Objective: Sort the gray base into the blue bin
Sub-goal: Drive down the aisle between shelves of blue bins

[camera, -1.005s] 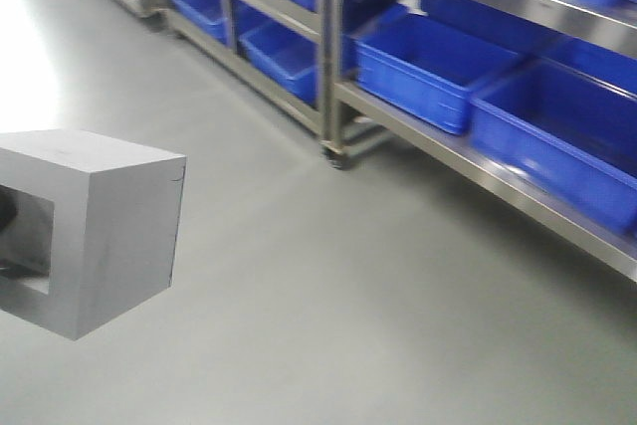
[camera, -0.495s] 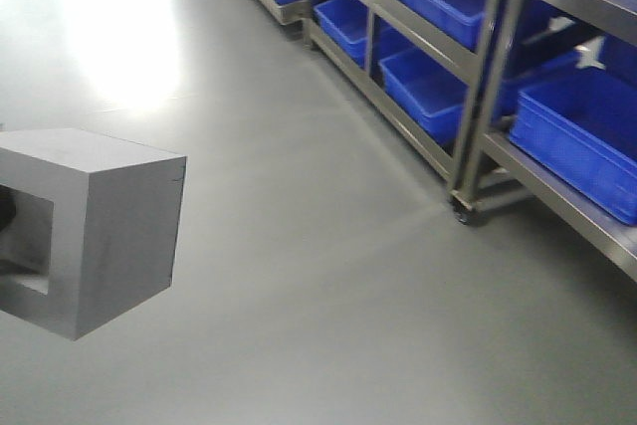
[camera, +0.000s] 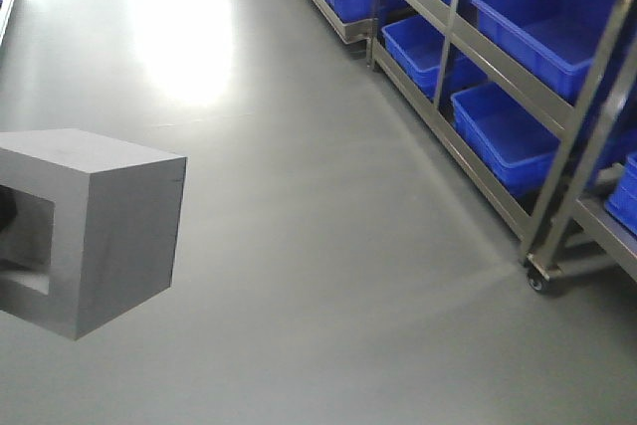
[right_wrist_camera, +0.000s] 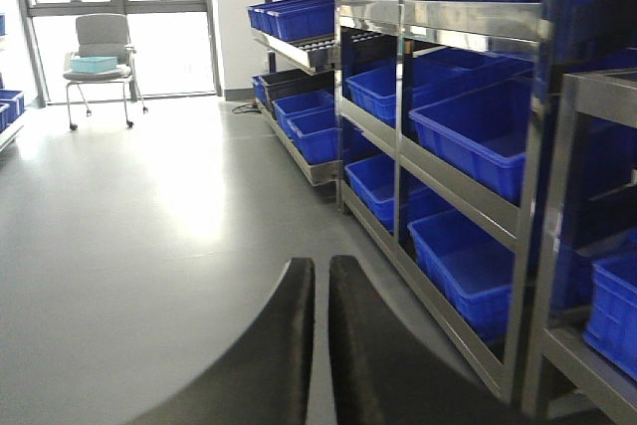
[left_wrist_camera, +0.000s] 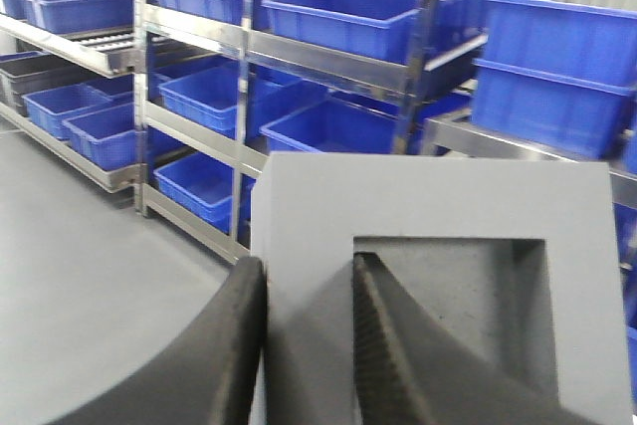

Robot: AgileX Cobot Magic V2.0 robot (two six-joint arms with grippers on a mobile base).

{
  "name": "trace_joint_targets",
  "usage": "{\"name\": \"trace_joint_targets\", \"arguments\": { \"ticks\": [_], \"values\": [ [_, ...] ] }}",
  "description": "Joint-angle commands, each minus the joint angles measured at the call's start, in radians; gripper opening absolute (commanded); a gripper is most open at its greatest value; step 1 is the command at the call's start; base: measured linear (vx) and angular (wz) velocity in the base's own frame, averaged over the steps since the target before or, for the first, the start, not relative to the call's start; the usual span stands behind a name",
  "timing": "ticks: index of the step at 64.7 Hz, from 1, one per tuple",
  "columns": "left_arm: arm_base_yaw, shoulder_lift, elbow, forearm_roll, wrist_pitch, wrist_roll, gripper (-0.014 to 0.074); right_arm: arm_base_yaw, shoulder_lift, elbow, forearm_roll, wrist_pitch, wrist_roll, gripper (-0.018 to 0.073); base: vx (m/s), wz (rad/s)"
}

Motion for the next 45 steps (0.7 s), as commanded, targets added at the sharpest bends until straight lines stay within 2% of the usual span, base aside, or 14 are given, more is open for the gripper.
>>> {"name": "trace_joint_targets", "arguments": {
  "ticks": [1,45],
  "values": [
    [-0.006,0.002,-0.031,-0.004,-0.112,-0.004,0.0004,-0.004,-0.008,0.001,-0.004,-0.076,-0.007,-0.0004,0.44,0.17],
    [-0.006,0.002,-0.031,-0.004,-0.112,-0.004,0.0004,-0.004,-0.008,0.001,-0.004,-0.076,-0.007,-0.0004,0.44,0.21]
  ]
}}
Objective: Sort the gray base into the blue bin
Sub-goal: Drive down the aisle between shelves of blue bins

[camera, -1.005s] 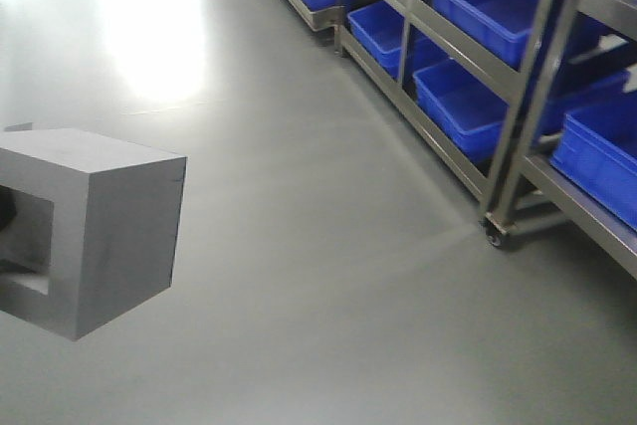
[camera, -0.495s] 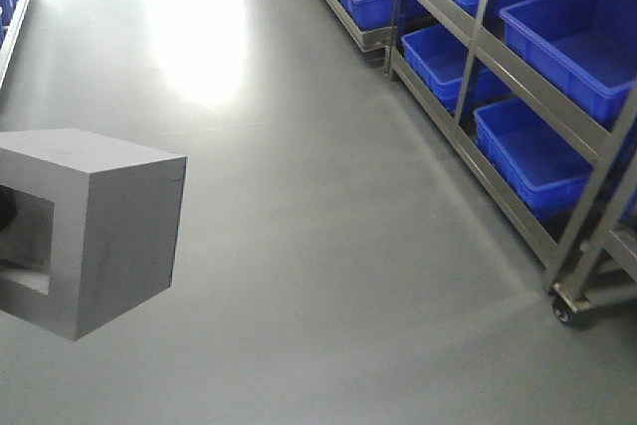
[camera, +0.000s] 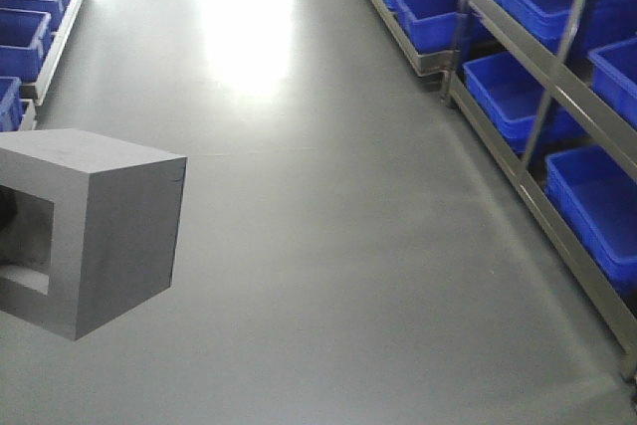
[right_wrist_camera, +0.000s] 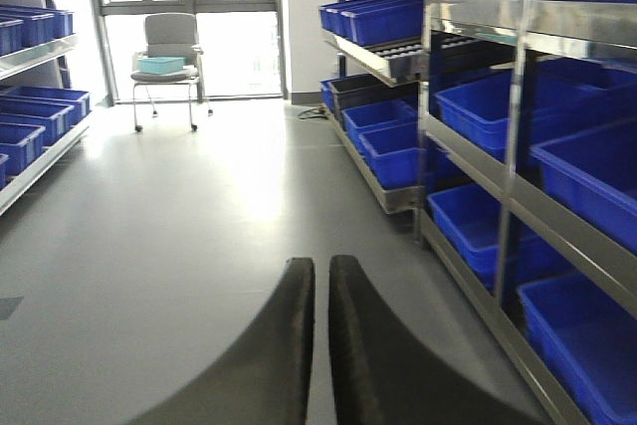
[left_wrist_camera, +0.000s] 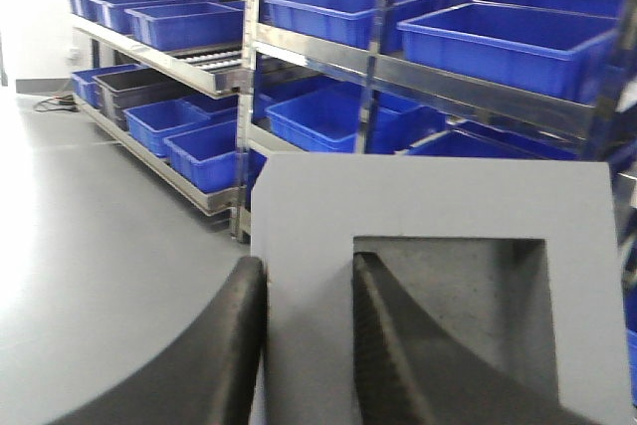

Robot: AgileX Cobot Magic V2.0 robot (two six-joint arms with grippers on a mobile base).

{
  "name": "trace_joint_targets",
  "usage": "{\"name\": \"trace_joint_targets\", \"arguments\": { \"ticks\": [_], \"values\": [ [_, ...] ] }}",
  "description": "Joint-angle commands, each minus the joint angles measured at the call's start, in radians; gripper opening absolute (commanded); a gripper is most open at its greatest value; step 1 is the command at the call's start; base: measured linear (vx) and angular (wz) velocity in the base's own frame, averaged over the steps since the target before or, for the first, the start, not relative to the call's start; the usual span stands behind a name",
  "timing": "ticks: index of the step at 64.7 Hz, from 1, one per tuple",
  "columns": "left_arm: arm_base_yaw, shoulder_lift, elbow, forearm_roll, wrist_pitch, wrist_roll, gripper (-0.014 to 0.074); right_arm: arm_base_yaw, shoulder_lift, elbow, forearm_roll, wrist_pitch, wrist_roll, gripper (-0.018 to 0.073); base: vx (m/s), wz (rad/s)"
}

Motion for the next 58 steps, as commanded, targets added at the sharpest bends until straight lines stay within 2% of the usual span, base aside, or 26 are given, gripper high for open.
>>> {"name": "trace_joint_targets", "arguments": {
  "ticks": [1,25,58],
  "values": [
    [-0.006,0.002,-0.031,-0.004,-0.113,-0.004,0.0004,-0.004,-0.008,0.001,-0.004,-0.076,-0.007,-0.0004,0.44,0.30],
    [-0.006,0.002,-0.031,-0.004,-0.113,-0.004,0.0004,-0.004,-0.008,0.001,-0.004,-0.076,-0.007,-0.0004,0.45,0.24],
    [-0.006,0.002,-0.031,-0.004,-0.113,-0.004,0.0004,-0.004,-0.008,0.001,-0.004,-0.076,-0.007,-0.0004,0.44,0.08]
  ]
}}
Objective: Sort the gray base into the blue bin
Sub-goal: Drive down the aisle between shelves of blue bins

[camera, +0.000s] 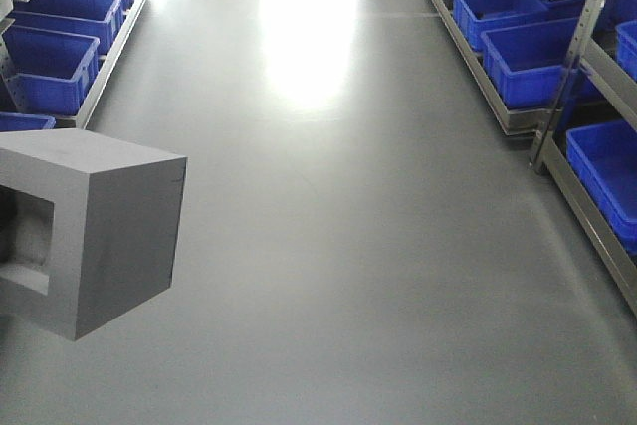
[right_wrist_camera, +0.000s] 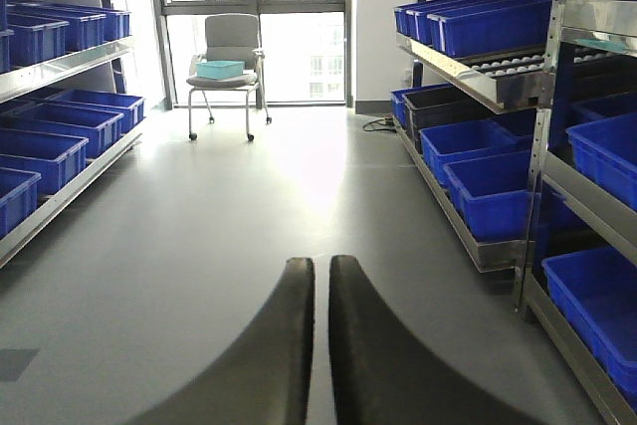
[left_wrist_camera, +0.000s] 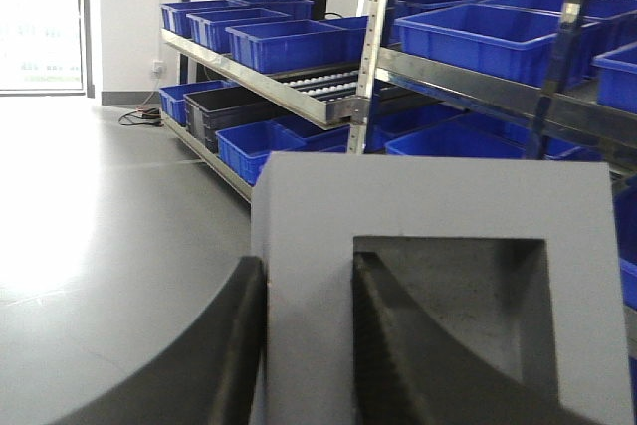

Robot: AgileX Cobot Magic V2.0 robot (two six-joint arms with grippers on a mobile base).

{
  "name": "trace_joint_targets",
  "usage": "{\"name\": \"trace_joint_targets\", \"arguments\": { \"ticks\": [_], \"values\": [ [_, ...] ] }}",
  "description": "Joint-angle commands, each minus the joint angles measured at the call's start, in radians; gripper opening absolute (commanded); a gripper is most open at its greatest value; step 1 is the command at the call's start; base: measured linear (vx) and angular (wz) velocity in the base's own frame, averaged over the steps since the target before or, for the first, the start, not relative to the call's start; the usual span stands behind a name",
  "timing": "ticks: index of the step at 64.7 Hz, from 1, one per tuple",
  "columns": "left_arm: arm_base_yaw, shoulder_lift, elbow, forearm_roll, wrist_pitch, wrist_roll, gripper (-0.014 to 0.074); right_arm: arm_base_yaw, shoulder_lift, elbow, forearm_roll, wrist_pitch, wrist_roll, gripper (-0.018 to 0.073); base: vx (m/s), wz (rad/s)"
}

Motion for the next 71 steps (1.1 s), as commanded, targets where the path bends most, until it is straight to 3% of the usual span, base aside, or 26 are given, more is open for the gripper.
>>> {"name": "trace_joint_targets", "arguments": {
  "ticks": [1,71],
  "values": [
    [-0.006,0.002,-0.031,-0.004,-0.113,-0.004,0.0004,-0.004,-0.008,0.001,-0.004,-0.076,-0.007,-0.0004,0.44,0.08],
    [-0.006,0.002,-0.031,-0.004,-0.113,-0.004,0.0004,-0.004,-0.008,0.001,-0.004,-0.076,-0.007,-0.0004,0.42,0.10]
  ]
}}
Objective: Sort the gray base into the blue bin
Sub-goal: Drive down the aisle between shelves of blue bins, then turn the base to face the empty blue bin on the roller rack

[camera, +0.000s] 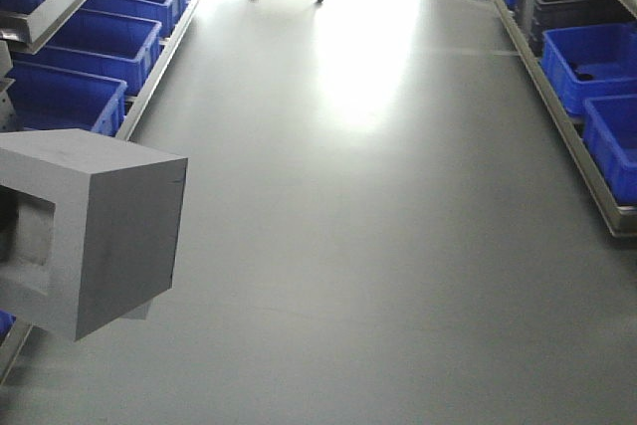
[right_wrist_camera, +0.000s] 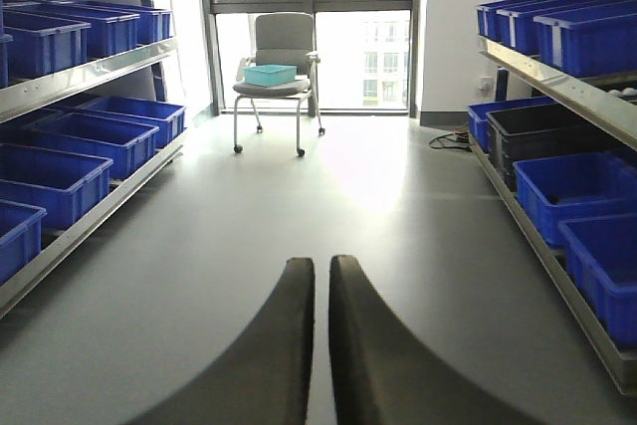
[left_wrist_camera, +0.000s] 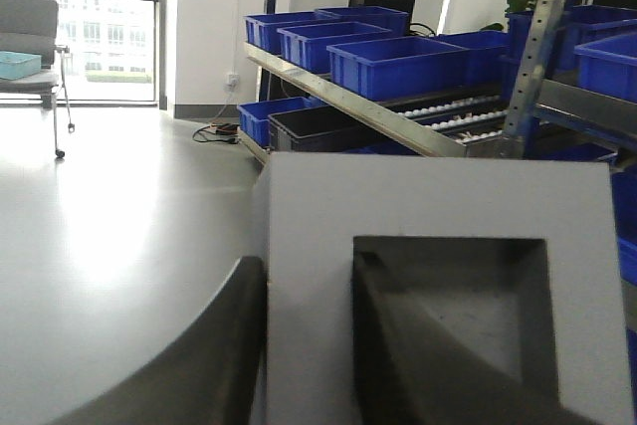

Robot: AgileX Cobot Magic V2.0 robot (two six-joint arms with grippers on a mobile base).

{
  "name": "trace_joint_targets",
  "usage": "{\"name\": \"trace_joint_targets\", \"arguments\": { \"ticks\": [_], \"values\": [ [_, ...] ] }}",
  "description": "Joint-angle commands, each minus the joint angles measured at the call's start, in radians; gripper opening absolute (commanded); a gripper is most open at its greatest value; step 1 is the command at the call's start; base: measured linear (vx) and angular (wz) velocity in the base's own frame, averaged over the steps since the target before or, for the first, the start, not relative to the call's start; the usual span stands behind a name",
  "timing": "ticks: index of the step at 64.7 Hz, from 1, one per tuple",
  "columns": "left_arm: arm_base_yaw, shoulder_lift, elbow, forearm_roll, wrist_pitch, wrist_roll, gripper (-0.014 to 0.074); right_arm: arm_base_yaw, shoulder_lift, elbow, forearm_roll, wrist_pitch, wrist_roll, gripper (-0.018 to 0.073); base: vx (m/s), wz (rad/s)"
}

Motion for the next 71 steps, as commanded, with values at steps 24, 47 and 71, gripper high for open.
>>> {"name": "trace_joint_targets", "arguments": {
  "ticks": [24,47,71],
  "values": [
    [-0.006,0.002,-0.031,-0.004,-0.112,-0.004,0.0004,-0.004,-0.008,0.001,-0.004,-0.076,-0.007,-0.0004,0.37,0.35],
    [-0.006,0.002,-0.031,-0.004,-0.112,-0.004,0.0004,-0.004,-0.008,0.001,-0.004,-0.076,-0.007,-0.0004,0.30,0.58],
    [-0.006,0.002,-0.031,-0.004,-0.112,-0.004,0.0004,-0.004,-0.008,0.001,-0.004,-0.076,-0.007,-0.0004,0.23,0.68]
  ]
}}
